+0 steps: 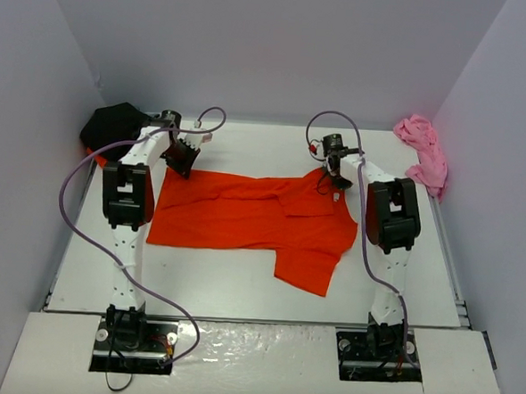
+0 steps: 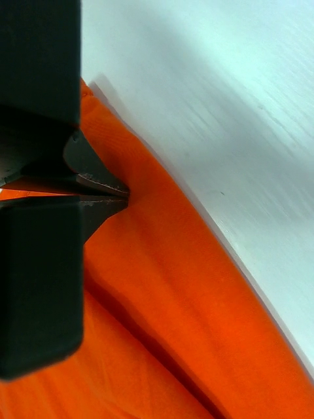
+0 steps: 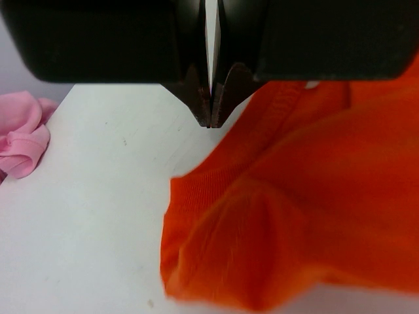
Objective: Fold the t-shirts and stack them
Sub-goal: Fold the tshirt
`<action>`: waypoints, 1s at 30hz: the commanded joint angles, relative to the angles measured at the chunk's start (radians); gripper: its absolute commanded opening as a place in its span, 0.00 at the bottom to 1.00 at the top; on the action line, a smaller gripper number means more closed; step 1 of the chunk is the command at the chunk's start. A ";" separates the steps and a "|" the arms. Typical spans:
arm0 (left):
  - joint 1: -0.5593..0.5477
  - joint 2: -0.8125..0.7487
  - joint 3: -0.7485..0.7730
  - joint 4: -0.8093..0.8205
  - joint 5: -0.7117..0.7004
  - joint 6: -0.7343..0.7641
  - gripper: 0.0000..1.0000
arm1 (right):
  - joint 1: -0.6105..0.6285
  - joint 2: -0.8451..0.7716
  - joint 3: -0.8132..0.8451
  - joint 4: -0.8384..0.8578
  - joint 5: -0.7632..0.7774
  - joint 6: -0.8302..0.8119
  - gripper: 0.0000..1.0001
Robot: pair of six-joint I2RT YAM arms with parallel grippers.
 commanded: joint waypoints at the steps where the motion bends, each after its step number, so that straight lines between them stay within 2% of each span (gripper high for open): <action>1: 0.038 -0.009 -0.046 -0.037 -0.092 -0.012 0.00 | -0.002 -0.114 -0.041 -0.051 0.027 -0.003 0.00; 4: 0.037 0.000 -0.039 -0.029 -0.090 -0.015 0.00 | -0.002 -0.153 -0.056 -0.039 -0.029 -0.010 0.00; 12: 0.037 -0.014 -0.007 -0.020 -0.044 -0.019 0.01 | -0.001 -0.223 0.007 0.000 -0.049 -0.006 0.00; 14: 0.036 -0.035 -0.006 -0.013 -0.033 -0.020 0.09 | 0.005 -0.260 0.016 0.009 -0.086 -0.003 0.00; 17: 0.029 -0.086 -0.020 0.005 0.000 -0.026 0.32 | 0.033 -0.314 -0.001 -0.003 -0.128 -0.014 0.00; 18: 0.028 -0.104 -0.026 0.012 0.004 -0.029 0.35 | 0.044 -0.323 -0.007 -0.016 -0.136 -0.029 0.00; 19: 0.028 -0.130 -0.033 0.016 0.010 -0.028 0.38 | 0.055 -0.338 -0.024 -0.020 -0.153 -0.037 0.06; 20: 0.026 -0.168 -0.054 0.026 0.027 -0.020 0.46 | 0.070 -0.381 -0.074 -0.034 -0.202 -0.059 0.22; 21: 0.025 -0.183 -0.074 0.030 0.046 -0.018 0.50 | 0.081 -0.397 -0.093 -0.049 -0.221 -0.078 0.32; 23: 0.024 -0.266 -0.165 0.035 0.109 0.035 0.51 | 0.106 -0.471 -0.173 -0.099 -0.287 -0.139 0.28; 25: 0.022 -0.362 -0.240 0.007 0.157 0.116 0.52 | 0.148 -0.538 -0.236 -0.144 -0.323 -0.164 0.46; 28: 0.022 -0.453 -0.333 -0.071 0.182 0.261 0.54 | 0.231 -0.592 -0.290 -0.237 -0.349 -0.175 0.62; 30: 0.027 -0.517 -0.391 -0.099 0.185 0.312 0.55 | 0.258 -0.590 -0.334 -0.301 -0.354 -0.178 0.62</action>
